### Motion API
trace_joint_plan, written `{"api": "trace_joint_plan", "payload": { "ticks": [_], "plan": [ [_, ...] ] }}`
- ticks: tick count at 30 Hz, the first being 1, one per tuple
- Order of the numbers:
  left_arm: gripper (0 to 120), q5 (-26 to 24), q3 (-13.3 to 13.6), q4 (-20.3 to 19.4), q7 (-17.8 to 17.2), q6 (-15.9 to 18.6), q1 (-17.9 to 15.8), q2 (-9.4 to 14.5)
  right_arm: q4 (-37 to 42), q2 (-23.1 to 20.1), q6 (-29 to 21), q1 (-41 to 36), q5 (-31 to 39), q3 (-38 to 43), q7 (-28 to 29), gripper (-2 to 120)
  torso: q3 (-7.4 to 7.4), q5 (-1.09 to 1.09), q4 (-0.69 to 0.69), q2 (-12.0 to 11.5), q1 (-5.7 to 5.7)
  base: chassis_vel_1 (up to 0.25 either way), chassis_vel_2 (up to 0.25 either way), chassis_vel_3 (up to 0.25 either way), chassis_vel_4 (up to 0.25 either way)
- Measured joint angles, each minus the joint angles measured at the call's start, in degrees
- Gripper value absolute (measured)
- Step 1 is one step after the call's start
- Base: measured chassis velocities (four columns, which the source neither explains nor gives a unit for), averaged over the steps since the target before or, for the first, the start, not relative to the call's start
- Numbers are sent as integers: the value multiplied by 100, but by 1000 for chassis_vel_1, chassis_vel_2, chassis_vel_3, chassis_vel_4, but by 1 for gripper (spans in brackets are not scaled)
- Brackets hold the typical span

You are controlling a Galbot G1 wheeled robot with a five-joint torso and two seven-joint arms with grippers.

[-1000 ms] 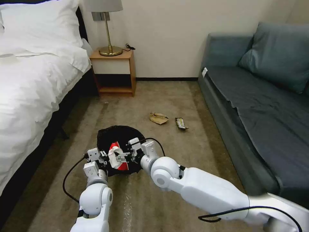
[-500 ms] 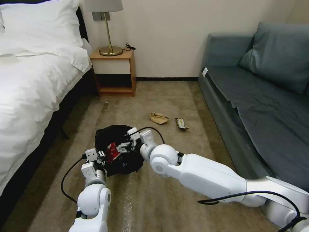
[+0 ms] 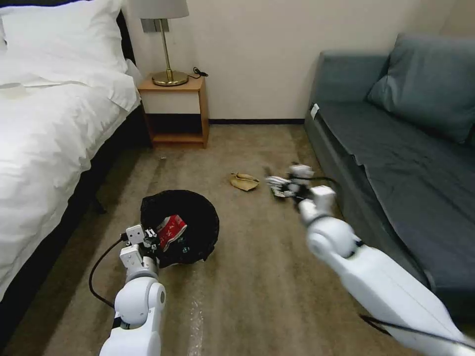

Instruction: Pick up the trash bin, then pick up the garbage on the floor and place it into the trash bin.

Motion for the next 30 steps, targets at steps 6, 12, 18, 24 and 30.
{"api": "trace_joint_plan", "payload": {
  "ticks": [6, 12, 18, 24, 30],
  "plan": [
    [3, 48, 103, 37, 8, 13, -65, -30, 96, 54, 474, -858, -429, 847, -242, 100, 0, -2, 1, 0, 0, 0, 0, 0, 0],
    [3, 116, 152, 32, 9, 25, -31, -37, 83, 354, 828, -1324, -618, 1207, -318, 100, 0, -4, 3, 0, 0, 0, 0, 0, 0],
    [3, 123, 105, -42, 18, 25, 54, -27, -178, 769, 1262, -1438, -942, 1215, -453, 100, 0, -5, 5, 0, 0, 0, 0, 0, 0],
    [3, 118, 55, -89, 21, 22, 109, 12, -595, 1267, 1648, -1579, -1553, 1278, -658, 100, 1, -3, 4, 0, 0, 0, 0, 0, 0],
    [3, 111, 46, -137, 23, 28, 126, 38, -935, 1705, 1797, -1608, -1827, 1441, -817, 100, 1, -4, 4, 0, 0, 0, 0, 0, 0]
  ]
}}
